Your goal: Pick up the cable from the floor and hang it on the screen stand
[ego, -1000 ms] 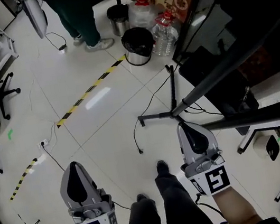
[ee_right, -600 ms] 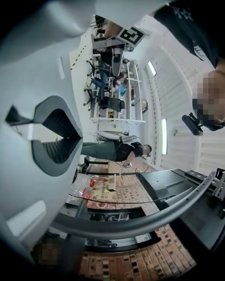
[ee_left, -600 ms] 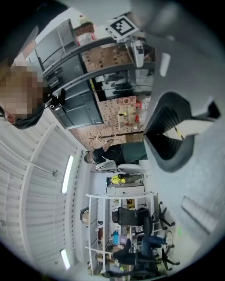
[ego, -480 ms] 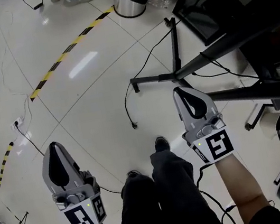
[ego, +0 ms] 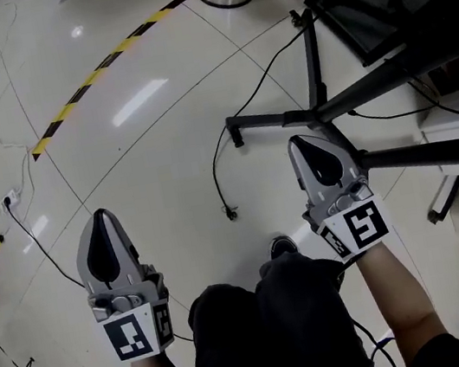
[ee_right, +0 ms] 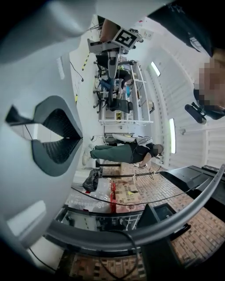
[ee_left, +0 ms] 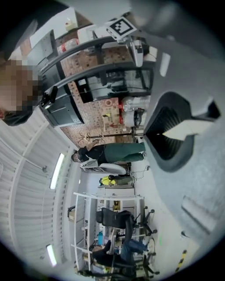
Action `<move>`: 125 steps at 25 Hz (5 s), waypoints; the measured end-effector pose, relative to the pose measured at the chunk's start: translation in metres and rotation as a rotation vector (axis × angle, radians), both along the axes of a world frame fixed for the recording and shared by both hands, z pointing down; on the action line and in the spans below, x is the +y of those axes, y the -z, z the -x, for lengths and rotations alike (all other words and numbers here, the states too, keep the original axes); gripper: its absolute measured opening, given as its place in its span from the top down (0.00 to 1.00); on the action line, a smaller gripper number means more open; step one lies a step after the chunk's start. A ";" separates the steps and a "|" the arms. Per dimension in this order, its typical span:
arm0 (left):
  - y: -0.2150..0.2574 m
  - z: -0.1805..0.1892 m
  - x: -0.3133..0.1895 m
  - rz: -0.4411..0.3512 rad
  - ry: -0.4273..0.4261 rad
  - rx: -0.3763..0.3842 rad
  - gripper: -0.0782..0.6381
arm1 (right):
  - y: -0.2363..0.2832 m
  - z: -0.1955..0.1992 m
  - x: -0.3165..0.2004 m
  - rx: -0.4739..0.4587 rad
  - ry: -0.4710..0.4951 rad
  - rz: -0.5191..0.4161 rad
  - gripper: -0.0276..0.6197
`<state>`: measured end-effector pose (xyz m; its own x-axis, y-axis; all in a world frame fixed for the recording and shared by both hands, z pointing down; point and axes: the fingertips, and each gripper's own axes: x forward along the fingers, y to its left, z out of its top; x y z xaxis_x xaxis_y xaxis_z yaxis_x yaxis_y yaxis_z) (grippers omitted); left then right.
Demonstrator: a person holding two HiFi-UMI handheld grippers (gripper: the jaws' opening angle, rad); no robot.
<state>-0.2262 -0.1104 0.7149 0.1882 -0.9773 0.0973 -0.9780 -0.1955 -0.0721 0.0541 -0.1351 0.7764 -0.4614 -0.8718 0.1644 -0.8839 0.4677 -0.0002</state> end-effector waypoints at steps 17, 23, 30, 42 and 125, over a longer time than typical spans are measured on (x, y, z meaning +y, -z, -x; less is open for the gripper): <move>-0.163 0.021 -0.035 0.040 -0.016 0.065 0.88 | -0.155 0.036 -0.043 -0.036 0.093 0.128 0.95; -0.202 0.002 -0.044 0.056 -0.093 0.096 0.88 | -0.222 0.053 -0.039 -0.023 0.114 0.244 0.95; -0.227 -0.019 -0.042 0.099 -0.171 0.076 0.88 | -0.305 0.076 -0.036 -0.057 0.124 0.444 0.81; -0.238 -0.011 -0.039 0.134 -0.177 0.085 0.88 | -0.378 0.112 -0.056 -0.053 0.125 0.686 0.59; 0.285 -0.064 -0.038 -0.030 -0.172 0.034 0.88 | 0.256 0.107 -0.058 -0.334 0.336 0.462 0.94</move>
